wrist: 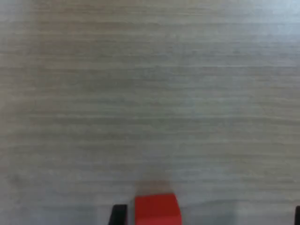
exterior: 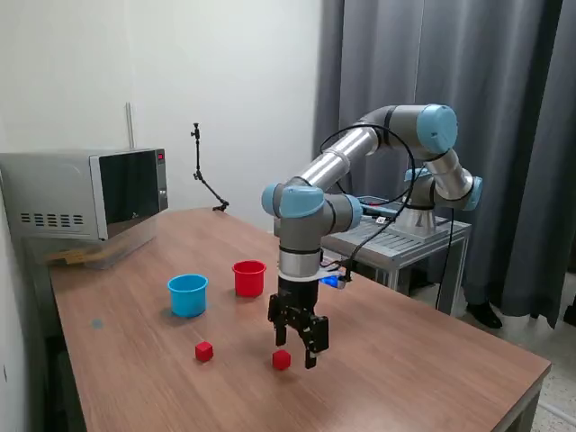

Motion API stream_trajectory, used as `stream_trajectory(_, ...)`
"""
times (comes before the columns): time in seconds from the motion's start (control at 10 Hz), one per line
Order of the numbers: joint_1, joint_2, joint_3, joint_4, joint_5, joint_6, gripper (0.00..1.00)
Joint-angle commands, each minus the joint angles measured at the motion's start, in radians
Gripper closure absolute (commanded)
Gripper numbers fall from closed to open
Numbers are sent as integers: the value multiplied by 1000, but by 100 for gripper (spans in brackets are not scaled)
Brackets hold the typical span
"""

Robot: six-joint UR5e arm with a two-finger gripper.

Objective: Place red objects in the red bin, and blue objects in the blue bin.

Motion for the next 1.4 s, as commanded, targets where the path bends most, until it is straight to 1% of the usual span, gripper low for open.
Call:
stream_trajectory(0.0,-1,15,-1,-1,-1,11,0)
stream_trajectory(0.1,-3,15,-1,-3,-17,11,0)
stream_trajectory(0.7,-21,15,-9,-4,-18,11,0)
stream_trajectory(0.8,-21,15,-10,-8,-18,9,100)
stream_trajectory(1.3,-24,3,-9,-8,-20,3,100)
